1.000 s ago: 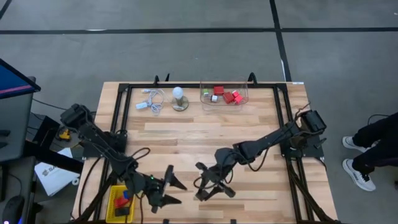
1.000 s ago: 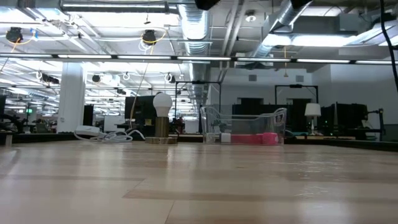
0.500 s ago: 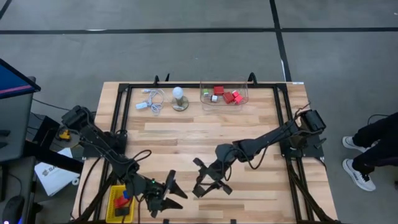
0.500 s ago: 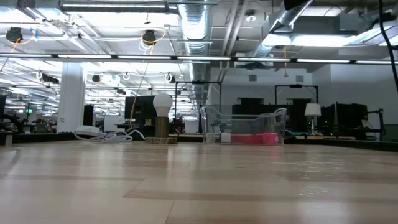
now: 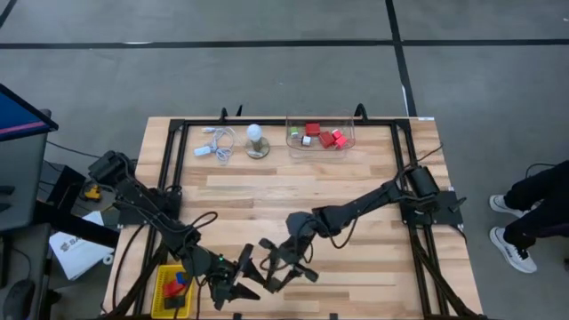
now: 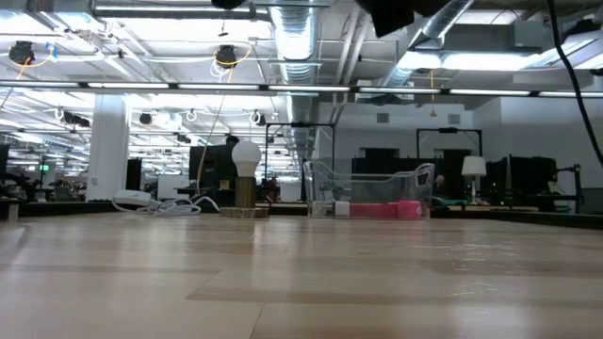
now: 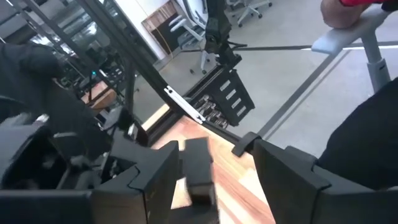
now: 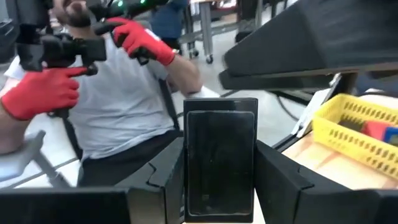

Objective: Pick & Place Office items
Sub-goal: Put the black digital clock into the yellow basket

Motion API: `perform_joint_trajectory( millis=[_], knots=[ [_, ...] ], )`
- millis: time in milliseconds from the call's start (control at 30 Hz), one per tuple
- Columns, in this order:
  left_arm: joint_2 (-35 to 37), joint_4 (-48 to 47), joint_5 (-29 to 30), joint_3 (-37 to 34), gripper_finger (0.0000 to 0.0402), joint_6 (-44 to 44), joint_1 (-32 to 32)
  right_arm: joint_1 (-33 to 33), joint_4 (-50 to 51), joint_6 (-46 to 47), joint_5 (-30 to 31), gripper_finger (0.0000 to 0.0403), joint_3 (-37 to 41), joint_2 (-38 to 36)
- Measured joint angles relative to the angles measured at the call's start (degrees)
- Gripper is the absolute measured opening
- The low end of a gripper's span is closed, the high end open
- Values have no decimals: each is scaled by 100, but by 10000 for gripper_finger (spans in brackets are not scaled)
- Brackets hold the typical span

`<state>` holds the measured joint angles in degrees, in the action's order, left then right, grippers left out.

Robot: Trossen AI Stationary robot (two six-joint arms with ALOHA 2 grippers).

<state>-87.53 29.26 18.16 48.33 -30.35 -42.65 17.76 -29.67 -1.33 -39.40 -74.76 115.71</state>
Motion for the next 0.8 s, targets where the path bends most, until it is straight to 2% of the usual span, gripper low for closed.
perform_joint_trajectory(
  millis=[67,400,567,800],
  knots=[
    [0,37,2,-19,207,16,-8,17,263,-138,-9,145,-103,-5],
    [0,178,-36,-23,205,70,-17,96,346,-216,88,145,-103,-25],
    [0,176,-623,-23,209,311,10,92,373,-281,124,145,-103,-25],
    [0,176,-768,-23,208,365,37,117,376,-364,-136,145,-101,-27]
  ],
)
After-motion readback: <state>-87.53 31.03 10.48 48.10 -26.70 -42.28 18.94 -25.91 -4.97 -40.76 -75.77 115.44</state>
